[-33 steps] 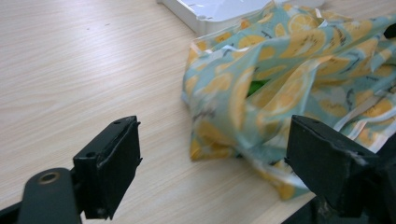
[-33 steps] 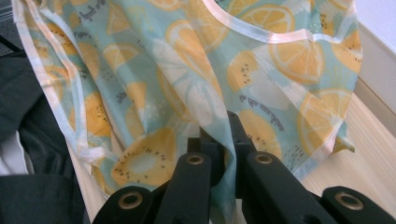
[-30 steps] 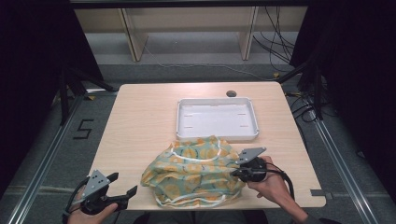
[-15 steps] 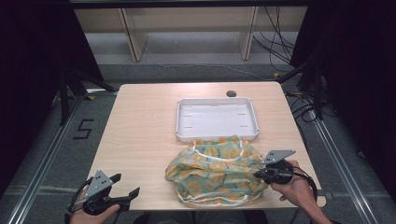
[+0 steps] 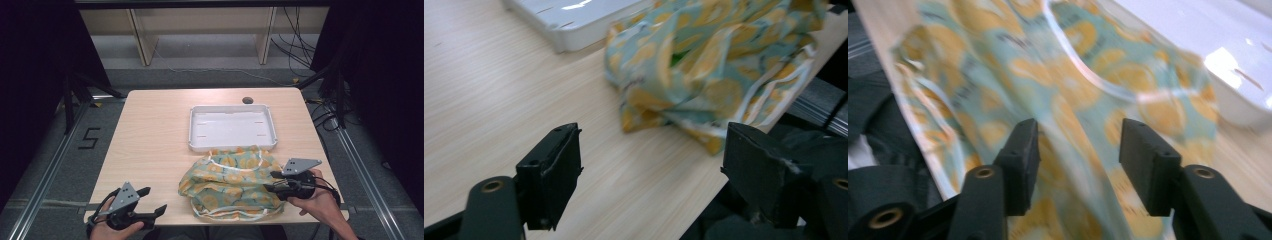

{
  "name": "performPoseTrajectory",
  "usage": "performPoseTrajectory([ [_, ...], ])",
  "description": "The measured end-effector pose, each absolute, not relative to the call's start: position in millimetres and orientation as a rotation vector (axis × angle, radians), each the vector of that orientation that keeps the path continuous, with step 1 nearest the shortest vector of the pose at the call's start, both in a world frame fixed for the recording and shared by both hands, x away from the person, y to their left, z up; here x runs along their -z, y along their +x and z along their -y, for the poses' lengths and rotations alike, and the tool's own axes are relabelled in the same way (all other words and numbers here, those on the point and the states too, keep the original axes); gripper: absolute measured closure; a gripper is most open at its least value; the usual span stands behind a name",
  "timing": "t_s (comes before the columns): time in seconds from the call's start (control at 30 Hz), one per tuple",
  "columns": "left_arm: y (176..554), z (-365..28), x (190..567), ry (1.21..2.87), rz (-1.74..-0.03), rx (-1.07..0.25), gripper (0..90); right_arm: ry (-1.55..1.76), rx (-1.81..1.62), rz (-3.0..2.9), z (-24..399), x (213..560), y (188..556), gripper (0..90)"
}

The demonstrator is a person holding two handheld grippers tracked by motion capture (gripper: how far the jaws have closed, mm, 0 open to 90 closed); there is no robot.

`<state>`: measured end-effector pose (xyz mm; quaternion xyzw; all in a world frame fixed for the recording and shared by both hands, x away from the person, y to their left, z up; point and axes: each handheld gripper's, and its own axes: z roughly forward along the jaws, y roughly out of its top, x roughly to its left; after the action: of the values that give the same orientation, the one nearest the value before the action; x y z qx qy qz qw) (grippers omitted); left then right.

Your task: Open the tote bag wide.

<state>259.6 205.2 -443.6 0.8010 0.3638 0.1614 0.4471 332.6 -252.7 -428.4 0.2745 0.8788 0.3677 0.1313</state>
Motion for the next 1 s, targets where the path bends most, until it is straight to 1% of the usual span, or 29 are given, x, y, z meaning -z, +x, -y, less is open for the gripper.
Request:
performPoseTrajectory([
  [0.07,261,-192,440,1.992,-0.856,-0.377,23.4,0.787,-1.083,-2.560,249,426,331,49.7],
  [0.13,263,-178,436,2.004,-0.808,-0.360,27.7,0.726,-1.100,-2.573,235,424,333,48.8],
  [0.23,267,-153,434,2.013,-0.754,-0.325,29.7,0.697,-1.102,-2.593,225,423,336,47.2],
  [0.27,270,-137,433,2.011,-0.696,-0.297,30.8,0.664,-1.112,-2.611,216,422,338,46.8],
  [0.33,272,-131,432,2.032,-0.663,-0.310,33.6,0.636,-1.109,-2.636,208,421,339,46.9],
  [0.4,278,-119,433,2.070,-0.633,-0.326,33.9,0.624,-1.118,-2.645,203,422,340,46.9],
  [0.47,284,-108,435,2.101,-0.613,-0.326,36.9,0.597,-1.107,-2.655,197,422,343,47.1],
  [0.5,287,-104,437,2.102,-0.603,-0.320,36.9,0.558,-1.107,-2.672,193,423,345,47.1],
  [0.53,289,-100,439,2.106,-0.606,-0.317,37.4,0.560,-1.098,-2.675,189,424,347,47.1],
  [0.57,293,-98,440,2.121,-0.571,-0.330,38.3,0.588,-1.087,-2.688,186,425,347,47.2],
  [0.6,299,-94,444,2.141,-0.595,-0.322,40.0,0.530,-1.083,-2.706,180,428,352,47.6],
  [0.7,305,-91,447,2.148,-0.603,-0.330,42.6,0.555,-1.069,-2.717,174,429,354,47.7],
  [0.73,308,-89,449,2.159,-0.599,-0.334,46.7,0.537,-1.057,-2.728,170,430,356,48.7],
  [0.77,311,-88,451,2.175,-0.597,-0.344,46.7,0.537,-1.057,-2.728,170,430,356,48.7],
  [0.8,315,-85,454,2.201,-0.591,-0.351,54.1,0.539,-1.051,-2.742,167,431,358,50.4],
  [0.83,315,-85,454,2.201,-0.591,-0.351,57.7,0.539,-1.051,-2.742,167,431,358,50.4],
  [0.87,318,-84,457,2.222,-0.571,-0.354,63.5,0.494,-1.045,-2.747,163,433,361,53.7],
  [0.9,318,-84,457,2.222,-0.571,-0.354,68.6,0.494,-1.045,-2.747,163,433,361,53.7],
  [0.93,319,-84,458,2.226,-0.573,-0.347,68.6,0.513,-1.032,-2.741,161,434,362,56.6],
  [1.0,320,-83,460,2.258,-0.542,-0.339,76.2,0.500,-1.003,-2.747,159,436,366,66.3],
])
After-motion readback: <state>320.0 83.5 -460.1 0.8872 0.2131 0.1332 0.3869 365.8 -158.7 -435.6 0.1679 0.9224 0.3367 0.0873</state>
